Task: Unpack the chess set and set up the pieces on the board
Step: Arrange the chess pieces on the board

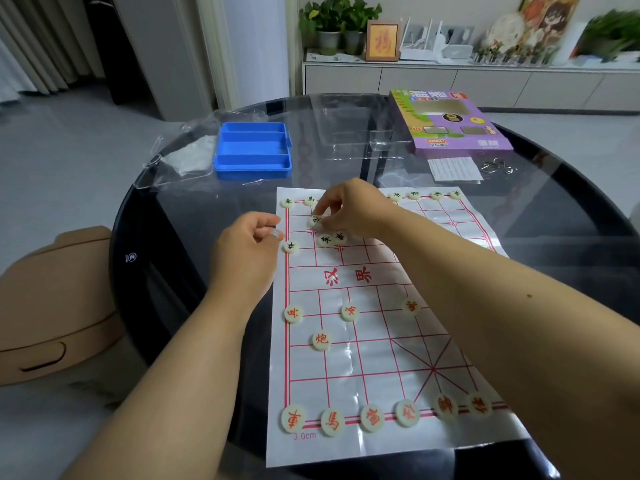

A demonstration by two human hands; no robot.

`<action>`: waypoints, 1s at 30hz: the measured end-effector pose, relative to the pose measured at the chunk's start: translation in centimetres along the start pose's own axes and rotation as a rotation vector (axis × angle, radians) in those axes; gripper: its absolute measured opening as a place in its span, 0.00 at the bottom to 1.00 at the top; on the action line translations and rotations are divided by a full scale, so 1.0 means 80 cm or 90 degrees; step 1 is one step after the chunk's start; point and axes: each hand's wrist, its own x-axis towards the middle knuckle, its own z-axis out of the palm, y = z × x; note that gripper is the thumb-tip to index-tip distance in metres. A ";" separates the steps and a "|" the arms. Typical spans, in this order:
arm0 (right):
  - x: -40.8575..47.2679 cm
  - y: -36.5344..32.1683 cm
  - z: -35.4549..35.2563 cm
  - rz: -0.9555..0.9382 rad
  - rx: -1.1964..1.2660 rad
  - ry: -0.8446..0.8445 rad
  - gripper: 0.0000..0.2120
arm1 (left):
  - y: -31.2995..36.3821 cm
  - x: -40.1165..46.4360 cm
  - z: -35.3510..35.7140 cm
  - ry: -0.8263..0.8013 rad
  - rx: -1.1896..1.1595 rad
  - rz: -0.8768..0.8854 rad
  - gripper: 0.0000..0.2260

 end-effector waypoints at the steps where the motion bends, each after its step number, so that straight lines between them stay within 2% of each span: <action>1: -0.001 -0.002 0.000 -0.004 0.004 -0.006 0.12 | 0.000 0.000 0.000 0.001 0.002 0.001 0.06; 8: -0.007 -0.010 -0.003 -0.033 0.000 -0.058 0.12 | -0.001 0.001 0.000 0.009 0.004 0.007 0.06; 18: -0.028 0.029 -0.046 -0.002 0.078 0.052 0.08 | 0.000 -0.001 0.000 -0.015 0.010 0.018 0.06; 24: -0.064 0.075 -0.085 0.041 -0.028 -0.068 0.07 | 0.001 0.000 0.006 -0.058 0.094 0.090 0.19; 27: -0.074 0.089 -0.087 0.046 -0.082 -0.114 0.10 | -0.003 -0.003 0.007 -0.077 0.169 0.061 0.27; 30: -0.078 0.095 -0.084 0.031 -0.097 -0.141 0.13 | 0.002 -0.008 0.009 -0.098 0.254 0.059 0.28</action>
